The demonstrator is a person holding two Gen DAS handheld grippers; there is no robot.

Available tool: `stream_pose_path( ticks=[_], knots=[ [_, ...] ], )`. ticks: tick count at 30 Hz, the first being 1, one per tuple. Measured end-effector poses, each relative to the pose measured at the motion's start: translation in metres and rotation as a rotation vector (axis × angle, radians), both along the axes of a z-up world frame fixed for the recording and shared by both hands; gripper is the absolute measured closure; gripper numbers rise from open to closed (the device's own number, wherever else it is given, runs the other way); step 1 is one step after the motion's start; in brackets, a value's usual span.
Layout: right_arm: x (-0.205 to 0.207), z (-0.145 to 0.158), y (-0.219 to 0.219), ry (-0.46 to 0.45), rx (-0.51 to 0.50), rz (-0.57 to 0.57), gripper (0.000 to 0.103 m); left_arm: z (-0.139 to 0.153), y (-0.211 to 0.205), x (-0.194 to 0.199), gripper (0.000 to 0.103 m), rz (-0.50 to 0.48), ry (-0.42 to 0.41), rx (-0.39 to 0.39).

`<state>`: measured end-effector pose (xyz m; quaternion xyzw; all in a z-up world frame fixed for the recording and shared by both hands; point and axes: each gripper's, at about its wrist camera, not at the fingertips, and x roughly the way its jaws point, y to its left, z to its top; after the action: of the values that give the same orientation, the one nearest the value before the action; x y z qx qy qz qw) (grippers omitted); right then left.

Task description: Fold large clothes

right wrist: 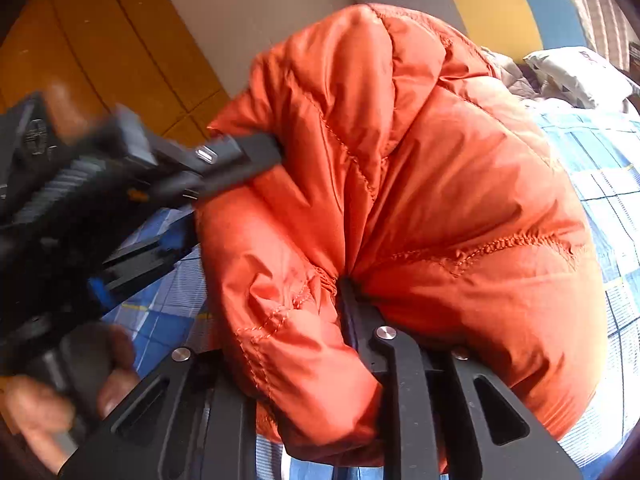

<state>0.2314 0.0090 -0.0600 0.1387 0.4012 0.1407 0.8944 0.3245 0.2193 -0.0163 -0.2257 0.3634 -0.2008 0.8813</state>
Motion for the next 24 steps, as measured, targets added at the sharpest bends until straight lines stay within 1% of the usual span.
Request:
stream_pose_path(
  ticks=[4,5,7,8,9,12,14,16,17,19,20,21,23,24],
  knots=[
    [-0.013,0.013,-0.013,0.002,0.041,0.052,0.074,0.006,-0.012,0.0,0.075,-0.039,-0.012,0.013],
    [-0.015,0.016,-0.018,0.005,0.052,0.067,0.071,0.007,-0.015,0.002,0.078,-0.043,-0.011,0.022],
    [-0.017,0.023,-0.028,0.004,0.09,0.112,0.055,0.005,-0.019,0.006,0.086,-0.036,-0.007,0.04],
    [-0.019,0.028,-0.034,0.002,0.114,0.132,0.036,0.003,-0.018,0.008,0.087,-0.027,0.0,0.036],
    [-0.025,0.034,-0.04,-0.011,0.137,0.152,0.03,0.002,-0.017,0.008,0.088,-0.019,0.002,0.028],
    [-0.038,0.047,-0.065,-0.031,0.2,0.172,0.03,-0.001,-0.01,0.005,0.089,-0.014,-0.001,0.008],
    [-0.039,0.049,-0.09,-0.056,0.196,0.106,0.03,-0.003,-0.005,0.0,0.089,-0.019,-0.003,-0.002],
    [-0.032,0.043,-0.112,-0.051,0.177,0.037,0.034,-0.006,0.001,-0.002,0.089,-0.015,0.0,-0.019],
    [-0.027,0.036,-0.12,-0.04,0.155,0.012,0.039,-0.007,0.003,-0.003,0.09,-0.013,0.001,-0.026],
    [-0.014,0.022,-0.13,-0.011,0.129,-0.014,0.04,-0.008,0.004,-0.006,0.089,-0.015,0.0,-0.037],
    [-0.009,0.018,-0.132,-0.01,0.118,-0.014,0.04,-0.009,0.005,-0.005,0.089,-0.013,-0.001,-0.04],
    [-0.008,0.017,-0.129,-0.013,0.101,-0.009,0.04,-0.009,0.006,-0.005,0.086,-0.008,0.003,-0.045],
    [-0.008,0.017,-0.12,-0.014,0.076,0.003,0.04,-0.01,0.01,-0.005,0.076,0.011,0.006,-0.057],
    [-0.01,0.018,-0.115,-0.013,0.069,0.011,0.04,-0.011,0.012,-0.004,0.062,0.015,0.007,-0.072]
  ],
)
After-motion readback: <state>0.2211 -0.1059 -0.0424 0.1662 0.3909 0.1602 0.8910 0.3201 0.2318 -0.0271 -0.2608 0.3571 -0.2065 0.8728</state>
